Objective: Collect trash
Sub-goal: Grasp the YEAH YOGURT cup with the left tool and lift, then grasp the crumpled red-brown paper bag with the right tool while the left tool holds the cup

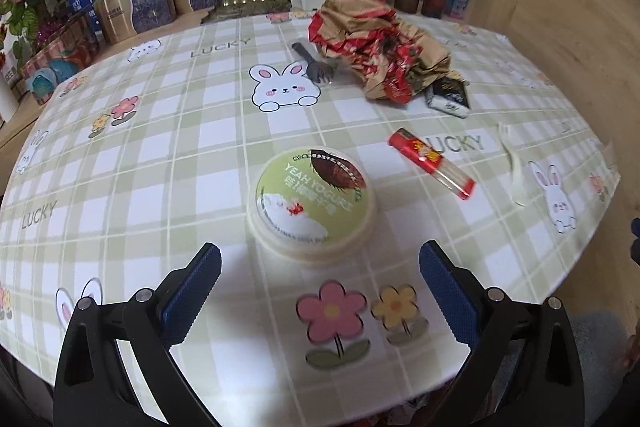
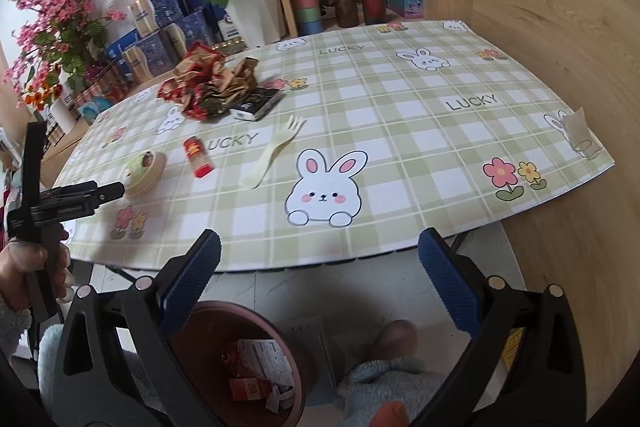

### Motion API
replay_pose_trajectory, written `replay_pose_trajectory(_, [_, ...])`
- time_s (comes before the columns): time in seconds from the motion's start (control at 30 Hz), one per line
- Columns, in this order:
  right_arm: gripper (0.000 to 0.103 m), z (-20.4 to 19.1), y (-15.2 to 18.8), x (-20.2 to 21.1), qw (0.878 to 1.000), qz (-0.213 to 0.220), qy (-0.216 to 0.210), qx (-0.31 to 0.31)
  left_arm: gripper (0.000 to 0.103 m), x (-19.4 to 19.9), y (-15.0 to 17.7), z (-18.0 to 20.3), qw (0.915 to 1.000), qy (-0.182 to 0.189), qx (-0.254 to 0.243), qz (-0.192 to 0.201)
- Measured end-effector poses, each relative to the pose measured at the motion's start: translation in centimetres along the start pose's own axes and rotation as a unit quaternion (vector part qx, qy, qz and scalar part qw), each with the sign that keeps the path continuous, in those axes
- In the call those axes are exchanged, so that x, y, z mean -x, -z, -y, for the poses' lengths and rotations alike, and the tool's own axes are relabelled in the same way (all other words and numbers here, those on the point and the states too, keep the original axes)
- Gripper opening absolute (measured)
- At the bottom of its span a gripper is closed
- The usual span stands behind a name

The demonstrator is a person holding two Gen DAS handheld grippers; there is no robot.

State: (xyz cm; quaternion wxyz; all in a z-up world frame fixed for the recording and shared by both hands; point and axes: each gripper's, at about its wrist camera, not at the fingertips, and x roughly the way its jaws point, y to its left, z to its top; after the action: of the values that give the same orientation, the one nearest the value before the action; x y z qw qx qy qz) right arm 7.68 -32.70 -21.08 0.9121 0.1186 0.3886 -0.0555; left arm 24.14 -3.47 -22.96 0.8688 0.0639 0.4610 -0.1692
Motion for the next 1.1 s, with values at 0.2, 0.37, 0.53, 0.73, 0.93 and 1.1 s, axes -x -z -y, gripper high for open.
replay_pose_trajectory(0.2, [0.097,-0.7,-0.7,-2.4,1.0,-0.009,0.004,0.009,0.097,-3.0,-2.1,-1.0,0.9994,-0.007,0.031,-0.017])
replay_pose_trajectory(0.37, [0.097,-2.1,-0.8,-3.6,0.999,-0.01,-0.007,0.033,0.084,-4.3,-2.6,-1.1,0.9988,-0.028,0.035,-0.022])
replay_pose_trajectory(0.53, [0.097,-3.3,-0.8,-4.3,0.998,-0.021,-0.022,0.048,0.082,-3.3,-2.1,-1.5,0.9977,-0.032,0.059,-0.014])
replay_pose_trajectory(0.73, [0.097,-4.4,-2.3,-4.9,0.997,-0.026,-0.03,0.063,0.082,0.2,-1.5,-1.9,0.9977,-0.002,0.066,0.019])
replay_pose_trajectory(0.93, [0.097,-8.9,-7.1,-5.3,0.991,0.001,-0.078,0.108,0.082,3.8,1.4,-4.5,0.9896,0.015,0.137,0.04])
replay_pose_trajectory(1.1, [0.097,-14.7,-11.2,-8.8,0.977,0.022,-0.092,0.194,0.082,6.0,3.0,-6.9,0.9799,0.012,0.19,0.06])
